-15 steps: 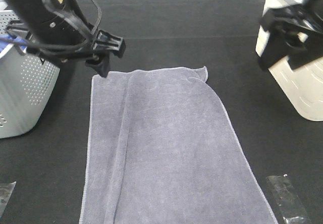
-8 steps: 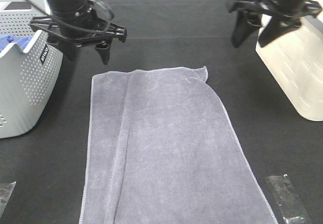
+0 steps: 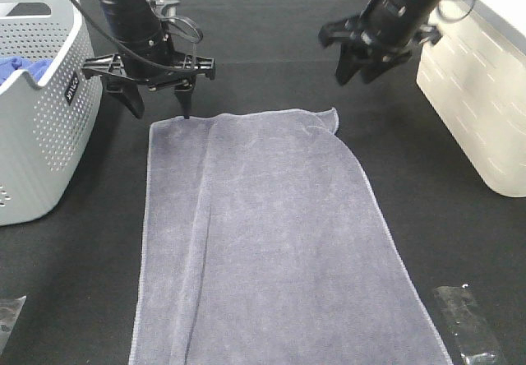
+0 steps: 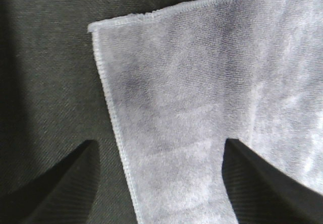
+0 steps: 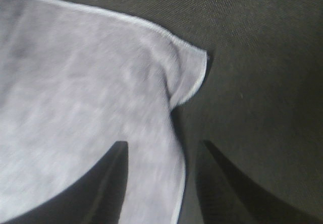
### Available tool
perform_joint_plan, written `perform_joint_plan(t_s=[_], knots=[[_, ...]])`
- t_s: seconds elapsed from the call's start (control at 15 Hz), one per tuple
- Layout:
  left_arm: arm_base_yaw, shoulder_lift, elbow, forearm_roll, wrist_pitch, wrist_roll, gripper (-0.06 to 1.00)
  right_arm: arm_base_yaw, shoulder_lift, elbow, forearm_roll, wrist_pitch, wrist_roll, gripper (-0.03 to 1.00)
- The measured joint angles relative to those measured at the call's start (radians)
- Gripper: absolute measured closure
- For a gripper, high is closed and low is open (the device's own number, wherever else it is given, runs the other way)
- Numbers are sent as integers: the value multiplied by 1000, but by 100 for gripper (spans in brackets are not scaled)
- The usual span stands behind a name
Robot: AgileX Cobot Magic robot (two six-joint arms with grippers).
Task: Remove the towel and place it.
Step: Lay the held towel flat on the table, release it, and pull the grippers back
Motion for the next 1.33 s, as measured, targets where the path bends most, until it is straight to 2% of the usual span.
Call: perform_joint_plan(t_s=[0.33, 0.8, 1.0, 1.07, 1.13, 1.2, 1.33], knots=[[0, 11, -3, -9, -2, 27, 29, 0, 208, -89, -19, -97, -8, 55], [0, 11, -3, -9, -7, 38, 29, 0, 239, -92, -19, -264, -10, 55], [0, 11, -3, -9, -17, 40, 29, 0, 277, -92, -19, -272, -19, 57], [0, 11, -3, -9, -17, 41, 29, 0, 281, -92, -19, -272, -22, 61], [0, 11, -3, -9, -18, 41, 29, 0, 282, -92, -19, -272, -24, 70], [0, 11, -3, -9, -18, 41, 29, 0, 282, -92, -19, -272, -24, 70], [0, 11, -3, -9, -18, 41, 29, 0, 290, -92, -19, -272, -25, 81]])
